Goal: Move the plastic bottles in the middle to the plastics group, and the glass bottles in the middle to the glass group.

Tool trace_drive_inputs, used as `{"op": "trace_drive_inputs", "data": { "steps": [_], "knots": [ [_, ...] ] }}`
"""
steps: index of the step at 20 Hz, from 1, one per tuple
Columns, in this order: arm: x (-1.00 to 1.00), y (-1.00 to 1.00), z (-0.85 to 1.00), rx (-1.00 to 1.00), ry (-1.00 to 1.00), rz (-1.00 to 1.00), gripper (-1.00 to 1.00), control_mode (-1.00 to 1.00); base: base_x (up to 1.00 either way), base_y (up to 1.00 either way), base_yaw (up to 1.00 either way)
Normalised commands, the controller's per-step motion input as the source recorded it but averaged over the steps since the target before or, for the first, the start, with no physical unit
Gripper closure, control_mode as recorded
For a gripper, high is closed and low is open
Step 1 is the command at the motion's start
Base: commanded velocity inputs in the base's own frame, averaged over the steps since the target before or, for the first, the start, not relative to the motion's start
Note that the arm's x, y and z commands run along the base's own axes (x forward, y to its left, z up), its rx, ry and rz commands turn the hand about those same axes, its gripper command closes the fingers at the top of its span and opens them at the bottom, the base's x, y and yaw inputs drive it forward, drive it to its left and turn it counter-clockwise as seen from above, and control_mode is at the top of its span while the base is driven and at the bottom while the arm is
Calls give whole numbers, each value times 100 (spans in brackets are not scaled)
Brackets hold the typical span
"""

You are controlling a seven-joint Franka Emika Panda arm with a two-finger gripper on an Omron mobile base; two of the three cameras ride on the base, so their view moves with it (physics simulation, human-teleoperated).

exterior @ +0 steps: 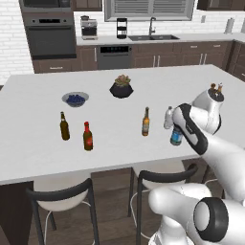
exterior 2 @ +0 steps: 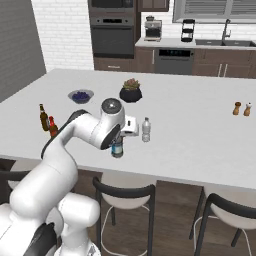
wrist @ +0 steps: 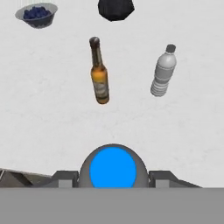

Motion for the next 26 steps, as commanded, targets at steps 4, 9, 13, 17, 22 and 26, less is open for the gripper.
{"op": "trace_drive_inputs", "data": {
  "steps": [4, 9, 13, 17, 22, 26],
  "knots": [
    [0, -63, 29, 0, 0, -13, 100, -100, 0, 0, 0],
    [0, -65, 25, 0, 5, -19, 100, -100, 0, 0, 0],
    [0, -64, 23, -3, 18, -10, 100, -100, 0, 0, 0],
    [0, -72, 16, -5, 12, -3, 100, -100, 0, 0, 0],
    [-6, -80, 6, -1, 10, -4, 100, -100, 0, 0, 0],
    [-14, -86, 0, -1, -1, 0, 100, -100, 0, 0, 0]
  ]
}}
